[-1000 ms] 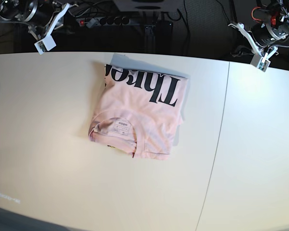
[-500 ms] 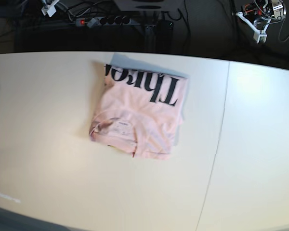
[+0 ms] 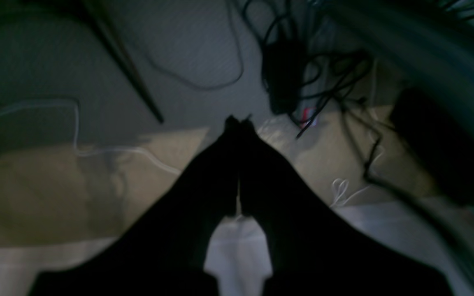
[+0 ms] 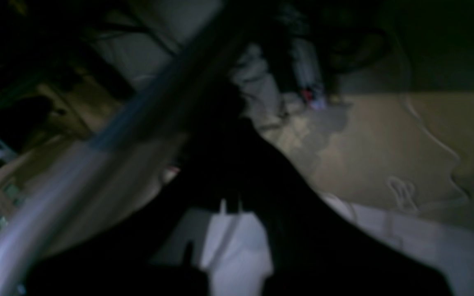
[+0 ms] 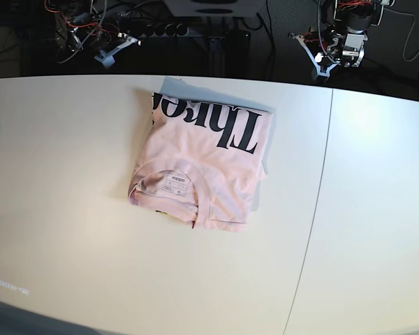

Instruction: Fold the T-shirt properly

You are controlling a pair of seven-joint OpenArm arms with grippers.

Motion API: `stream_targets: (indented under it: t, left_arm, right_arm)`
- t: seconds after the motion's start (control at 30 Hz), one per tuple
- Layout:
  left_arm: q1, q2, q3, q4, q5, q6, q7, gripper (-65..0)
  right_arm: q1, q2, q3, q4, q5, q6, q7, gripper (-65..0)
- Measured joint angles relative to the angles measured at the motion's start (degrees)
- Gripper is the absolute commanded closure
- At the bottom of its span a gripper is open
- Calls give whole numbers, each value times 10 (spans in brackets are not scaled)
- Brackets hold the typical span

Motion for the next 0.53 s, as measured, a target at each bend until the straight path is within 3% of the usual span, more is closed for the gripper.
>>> stream_targets:
  t: [0.1, 0.3, 0.43, 0.53]
  left_arm:
    - [-1, 5, 0, 0, 0, -2, -18, 0]
    - [2, 6, 0, 0, 2, -64, -33, 0]
    - [4, 6, 0, 0, 0, -67, -33, 0]
    - [6, 6, 0, 0, 0, -67, -33, 0]
  right_arm:
    - [8, -18, 0, 3, -1, -1, 2, 0]
    - [2, -26, 0, 21, -7, -1, 4, 0]
    - [1, -26, 0, 23, -7, -1, -25, 0]
    - [-8, -27, 0, 23, -7, -1, -5, 0]
